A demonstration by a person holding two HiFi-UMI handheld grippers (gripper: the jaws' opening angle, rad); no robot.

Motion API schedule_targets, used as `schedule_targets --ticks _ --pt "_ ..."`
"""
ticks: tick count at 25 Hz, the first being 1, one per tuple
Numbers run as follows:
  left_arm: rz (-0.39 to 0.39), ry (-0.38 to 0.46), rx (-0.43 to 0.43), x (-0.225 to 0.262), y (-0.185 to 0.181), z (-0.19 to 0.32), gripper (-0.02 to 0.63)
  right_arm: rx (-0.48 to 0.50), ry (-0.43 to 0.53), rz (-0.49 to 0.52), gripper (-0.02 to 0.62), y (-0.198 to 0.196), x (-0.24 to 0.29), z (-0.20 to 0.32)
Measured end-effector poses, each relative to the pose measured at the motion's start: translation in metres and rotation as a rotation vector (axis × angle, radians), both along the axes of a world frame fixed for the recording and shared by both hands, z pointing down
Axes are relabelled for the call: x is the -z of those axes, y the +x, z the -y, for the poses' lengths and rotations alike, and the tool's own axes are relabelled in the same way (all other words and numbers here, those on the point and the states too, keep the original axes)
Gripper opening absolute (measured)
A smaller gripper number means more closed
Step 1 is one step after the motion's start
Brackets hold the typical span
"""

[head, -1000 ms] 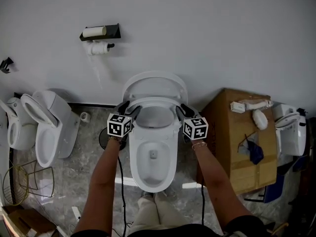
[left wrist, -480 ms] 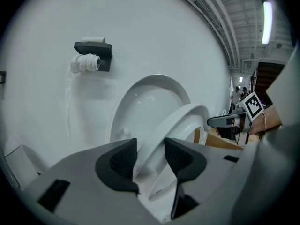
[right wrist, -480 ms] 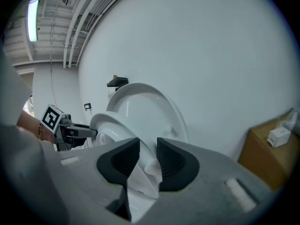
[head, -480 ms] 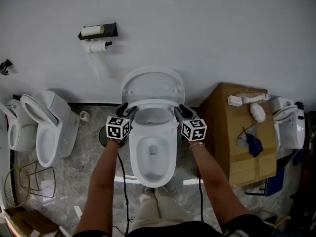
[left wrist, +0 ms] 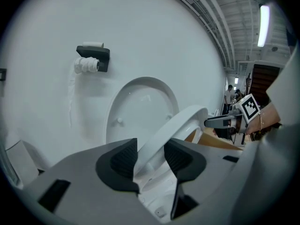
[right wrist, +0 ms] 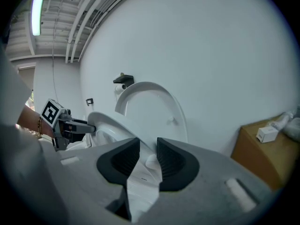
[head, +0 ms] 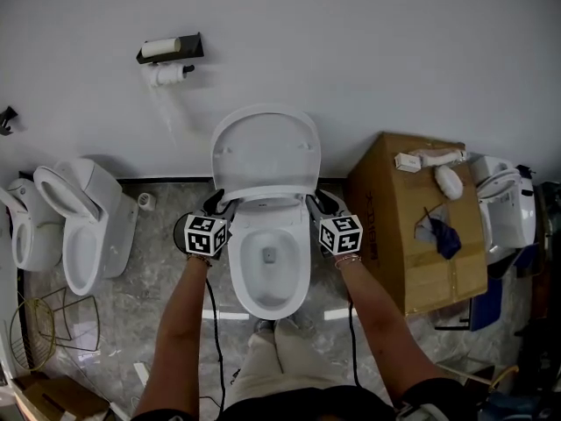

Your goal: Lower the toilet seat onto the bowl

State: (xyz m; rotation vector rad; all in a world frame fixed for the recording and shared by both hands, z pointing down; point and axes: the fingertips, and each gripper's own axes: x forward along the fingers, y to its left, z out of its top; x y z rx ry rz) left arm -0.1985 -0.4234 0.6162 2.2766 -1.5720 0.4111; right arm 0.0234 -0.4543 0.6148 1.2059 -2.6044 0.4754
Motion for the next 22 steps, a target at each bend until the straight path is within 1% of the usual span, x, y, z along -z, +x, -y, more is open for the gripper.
schedule_targets --ticks 4,9,13,19,22 --pt "0.000 0.004 -0.014 -0.006 0.006 -0.024 0.179 0.002 -0.001 -0.013 0.110 0.006 -0.005 -0.023" --pt "0.023 0.002 -0.062 -0.012 0.012 -0.049 0.183 -0.016 -0.014 -0.006 0.110 0.011 -0.013 -0.049" --pt "0.040 0.002 -0.076 -0.018 0.017 -0.067 0.184 -0.022 -0.024 0.000 0.111 0.016 -0.018 -0.066" --pt "0.077 0.010 -0.112 -0.030 0.025 -0.097 0.187 -0.029 -0.038 0.001 0.112 0.023 -0.031 -0.096" --pt "0.122 0.013 -0.146 -0.036 0.028 -0.112 0.187 -0.037 -0.067 0.014 0.117 0.026 -0.038 -0.110"
